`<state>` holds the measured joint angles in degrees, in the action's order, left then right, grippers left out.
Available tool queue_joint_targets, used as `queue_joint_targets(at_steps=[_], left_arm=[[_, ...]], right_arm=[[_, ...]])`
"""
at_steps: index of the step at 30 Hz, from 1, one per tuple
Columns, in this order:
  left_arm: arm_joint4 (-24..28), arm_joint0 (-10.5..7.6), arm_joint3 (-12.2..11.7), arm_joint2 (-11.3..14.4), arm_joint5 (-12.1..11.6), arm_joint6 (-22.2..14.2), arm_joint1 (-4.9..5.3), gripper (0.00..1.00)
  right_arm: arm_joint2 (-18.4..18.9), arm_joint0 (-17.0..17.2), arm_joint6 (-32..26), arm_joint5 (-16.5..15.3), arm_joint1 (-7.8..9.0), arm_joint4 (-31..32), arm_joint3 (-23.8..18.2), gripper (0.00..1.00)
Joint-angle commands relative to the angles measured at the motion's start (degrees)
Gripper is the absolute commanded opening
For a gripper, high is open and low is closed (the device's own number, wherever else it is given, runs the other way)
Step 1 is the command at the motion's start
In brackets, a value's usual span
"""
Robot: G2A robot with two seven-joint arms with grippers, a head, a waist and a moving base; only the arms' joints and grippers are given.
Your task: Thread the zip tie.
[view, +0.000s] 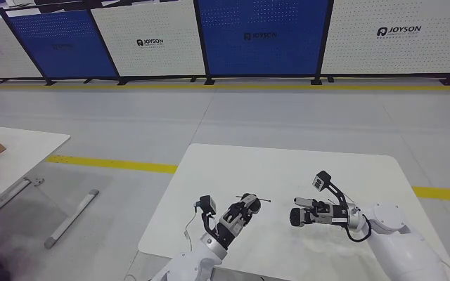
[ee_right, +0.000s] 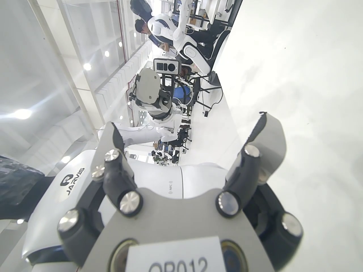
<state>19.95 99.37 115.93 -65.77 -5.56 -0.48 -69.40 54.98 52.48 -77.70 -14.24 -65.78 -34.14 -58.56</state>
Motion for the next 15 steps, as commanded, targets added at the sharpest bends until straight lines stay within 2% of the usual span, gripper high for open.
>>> queue_joint_targets(at_steps=[1, 5, 9, 13, 15], left_arm=[[0.9, -0.03, 1.4, -0.3, -0.9, 0.4, -0.06, 0.00], [2.2, 1.30, 4.8, -1.6, -2.7, 0.4, 0.02, 0.00], [1.2, 2.67, 6.3, -2.8, -2.5, -0.3, 0.25, 0.00], [-2.3, 2.73, 5.6, -2.9, 0.5, 0.7, 0.34, 0.00], [-5.7, 2.27, 4.7, -2.7, 3.4, 0.6, 0.47, 0.00]], right_arm=[[0.0, 0.0, 0.0, 0.0, 0.00, 0.0, 0.0, 1.00], [0.0, 0.0, 0.0, 0.0, 0.00, 0.0, 0.0, 1.00], [0.0, 0.0, 0.0, 0.0, 0.00, 0.0, 0.0, 1.00], [0.0, 0.0, 0.0, 0.0, 0.00, 0.0, 0.0, 1.00], [0.0, 0.0, 0.0, 0.0, 0.00, 0.0, 0.0, 1.00]])
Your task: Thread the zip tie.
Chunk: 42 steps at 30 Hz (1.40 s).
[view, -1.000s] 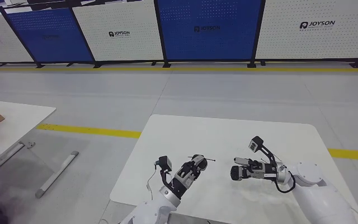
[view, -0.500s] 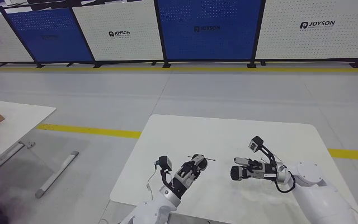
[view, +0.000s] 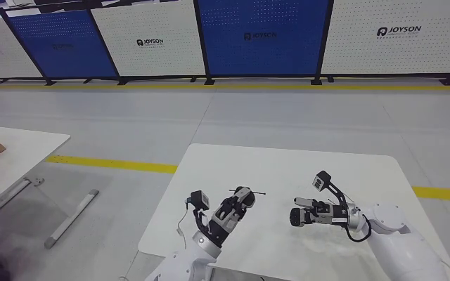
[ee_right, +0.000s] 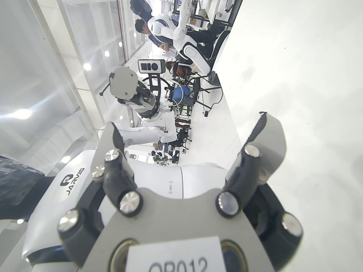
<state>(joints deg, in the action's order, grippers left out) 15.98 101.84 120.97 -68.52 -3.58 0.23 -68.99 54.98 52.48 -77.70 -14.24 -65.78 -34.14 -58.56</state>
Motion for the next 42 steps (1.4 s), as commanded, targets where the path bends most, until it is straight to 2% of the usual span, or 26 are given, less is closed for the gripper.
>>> queue_joint_targets(at_steps=[1, 5, 9, 20, 24, 31, 33, 35, 37, 42], left_arm=[[-2.6, -0.42, -0.7, 0.2, 2.3, 0.1, 0.06, 0.00], [-4.9, -0.97, -2.0, 0.5, 5.1, 0.1, 0.11, 0.00], [-7.2, -1.31, -3.0, 1.0, 6.5, 0.1, 0.14, 0.00], [-7.3, -1.47, -3.3, 1.0, 6.6, 0.8, 0.09, 0.00], [-12.8, -2.77, -5.1, 2.1, 11.0, 3.5, -0.01, 0.00], [-19.6, -4.87, -7.9, 4.1, 18.0, 4.8, -0.17, 0.00], [-20.3, -5.75, -8.9, 4.8, 20.9, 5.9, -0.39, 0.00], [-21.0, -6.80, -9.7, 5.5, 22.7, 6.1, -0.58, 0.00], [-19.4, -7.54, -9.8, 5.8, 22.6, 6.9, -0.89, 0.00], [-19.2, -7.64, -9.6, 5.8, 22.1, 6.8, -0.92, 0.00]], right_arm=[[0.0, 0.0, 0.0, 0.0, 0.00, 0.0, 0.0, 1.00], [0.0, 0.0, 0.0, 0.0, 0.00, 0.0, 0.0, 1.00], [0.0, 0.0, 0.0, 0.0, 0.00, 0.0, 0.0, 1.00], [0.0, 0.0, 0.0, 0.0, 0.00, 0.0, 0.0, 1.00], [0.0, 0.0, 0.0, 0.0, 0.00, 0.0, 0.0, 1.00], [0.0, 0.0, 0.0, 0.0, 0.00, 0.0, 0.0, 1.00], [0.0, 0.0, 0.0, 0.0, 0.00, 0.0, 0.0, 1.00], [0.0, 0.0, 0.0, 0.0, 0.00, 0.0, 0.0, 1.00], [0.0, 0.0, 0.0, 0.0, 0.00, 0.0, 0.0, 1.00], [0.0, 0.0, 0.0, 0.0, 0.00, 0.0, 0.0, 1.00]])
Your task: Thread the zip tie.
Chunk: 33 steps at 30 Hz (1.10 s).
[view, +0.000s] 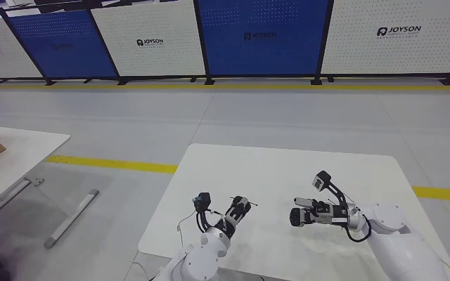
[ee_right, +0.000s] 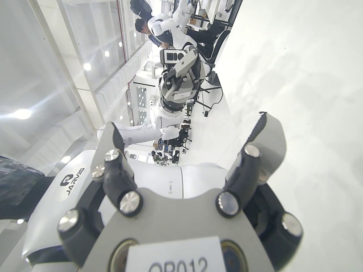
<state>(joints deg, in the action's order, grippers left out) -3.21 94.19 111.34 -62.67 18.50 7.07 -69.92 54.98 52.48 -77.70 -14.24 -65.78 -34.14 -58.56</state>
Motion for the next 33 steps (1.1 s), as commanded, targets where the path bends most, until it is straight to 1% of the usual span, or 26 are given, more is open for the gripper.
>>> queue_joint_targets(at_steps=[1, 4, 5, 6, 8, 10, 12, 13, 15, 17, 18, 22, 24, 26, 28, 33], left_arm=[[-0.1, 0.01, 0.0, 0.0, 0.0, 0.0, 0.01, 0.00], [-0.1, 0.01, 0.0, 0.0, 0.0, 0.0, 0.01, 0.00], [0.3, -0.06, 0.0, 0.0, -0.4, -0.2, -0.02, 0.00], [1.0, -0.10, 0.2, -0.1, -1.3, -0.4, -0.07, 0.00], [2.9, 0.51, 1.1, -0.6, -4.5, -0.2, -0.15, 0.00], [4.8, 1.55, 2.0, -1.5, -7.6, -0.4, -0.11, 0.00], [6.1, 2.97, 3.2, -2.7, -11.2, -0.4, 0.00, 0.00], [6.5, 3.64, 3.6, -3.2, -12.5, -0.6, 0.06, 0.00], [7.1, 5.00, 4.7, -4.1, -14.3, -0.3, 0.16, 0.00], [7.5, 5.79, 5.8, -4.3, -15.9, 0.2, 0.14, 0.00], [7.7, 6.32, 6.7, -4.2, -17.4, 0.1, 0.14, 0.00], [8.9, 8.25, 8.7, -4.2, -22.9, -1.4, 0.23, 0.00], [9.1, 9.24, 9.4, -4.6, -25.2, -2.2, 0.33, 0.00], [9.3, 9.81, 9.6, -4.8, -27.2, -3.1, 0.40, 0.00], [9.9, 10.29, 9.4, -5.1, -28.6, -3.9, 0.47, 0.00], [10.0, 10.40, 9.2, -5.5, -28.5, -3.9, 0.50, 0.00]], right_arm=[[0.0, 0.0, 0.0, 0.0, 0.00, 0.0, 0.0, 1.00], [0.0, 0.0, 0.0, 0.0, 0.00, 0.0, 0.0, 1.00], [0.0, 0.0, 0.0, 0.0, 0.00, 0.0, 0.0, 1.00], [0.0, 0.0, 0.0, 0.0, 0.00, 0.0, 0.0, 1.00], [0.0, 0.0, 0.0, 0.0, 0.00, 0.0, 0.0, 1.00], [0.0, 0.0, 0.0, 0.0, 0.00, 0.0, 0.0, 1.00], [0.0, 0.0, 0.0, 0.0, 0.00, 0.0, 0.0, 1.00], [0.0, 0.0, 0.0, 0.0, 0.00, 0.0, 0.0, 1.00], [0.0, 0.0, 0.0, 0.0, 0.00, 0.0, 0.0, 1.00], [0.0, 0.0, 0.0, 0.0, 0.00, 0.0, 0.0, 1.00], [0.0, 0.0, 0.0, 0.0, 0.00, 0.0, 0.0, 1.00], [0.0, 0.0, 0.0, 0.0, 0.00, 0.0, 0.0, 1.00], [0.0, 0.0, 0.0, 0.0, 0.00, 0.0, 0.0, 1.00], [0.0, 0.0, 0.0, 0.0, 0.00, 0.0, 0.0, 1.00], [0.0, 0.0, 0.0, 0.0, 0.00, 0.0, 0.0, 1.00], [0.0, 0.0, 0.0, 0.0, 0.00, 0.0, 0.0, 1.00]])
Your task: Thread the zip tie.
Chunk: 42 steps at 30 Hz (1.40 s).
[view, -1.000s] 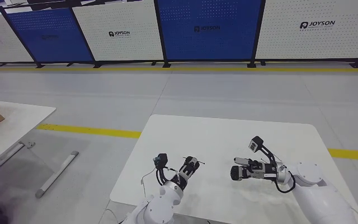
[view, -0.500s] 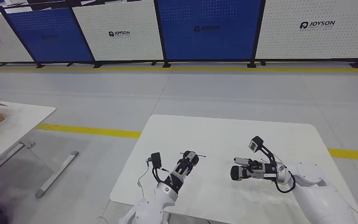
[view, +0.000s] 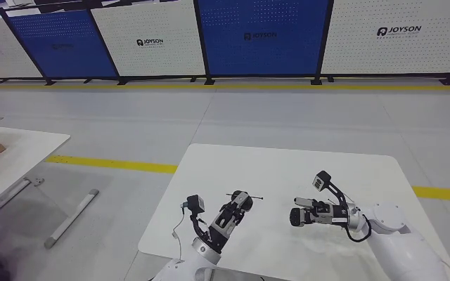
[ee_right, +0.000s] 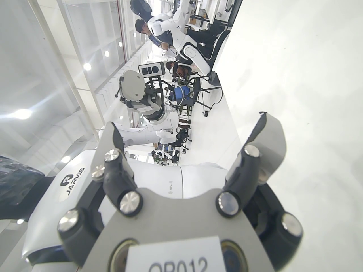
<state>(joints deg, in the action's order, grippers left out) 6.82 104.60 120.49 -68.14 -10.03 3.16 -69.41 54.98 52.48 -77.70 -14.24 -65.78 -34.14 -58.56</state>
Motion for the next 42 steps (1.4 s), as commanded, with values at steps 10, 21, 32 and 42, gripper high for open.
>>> queue_joint_targets(at_steps=[10, 21, 32, 42], left_arm=[[-1.7, -2.96, -3.4, 0.6, 5.8, 2.8, -0.35, 0.00], [-9.4, -7.66, -10.3, 3.0, 17.0, 6.4, -0.94, 0.00], [-12.7, -8.58, -11.9, 4.0, 19.0, 7.5, -1.08, 0.00], [-20.8, -11.26, -15.8, 7.4, 25.4, 7.5, -1.53, 0.00]], right_arm=[[0.0, 0.0, 0.0, 0.0, 0.00, 0.0, 0.0, 1.00], [0.0, 0.0, 0.0, 0.0, 0.00, 0.0, 0.0, 1.00], [0.0, 0.0, 0.0, 0.0, 0.00, 0.0, 0.0, 1.00], [0.0, 0.0, 0.0, 0.0, 0.00, 0.0, 0.0, 1.00]])
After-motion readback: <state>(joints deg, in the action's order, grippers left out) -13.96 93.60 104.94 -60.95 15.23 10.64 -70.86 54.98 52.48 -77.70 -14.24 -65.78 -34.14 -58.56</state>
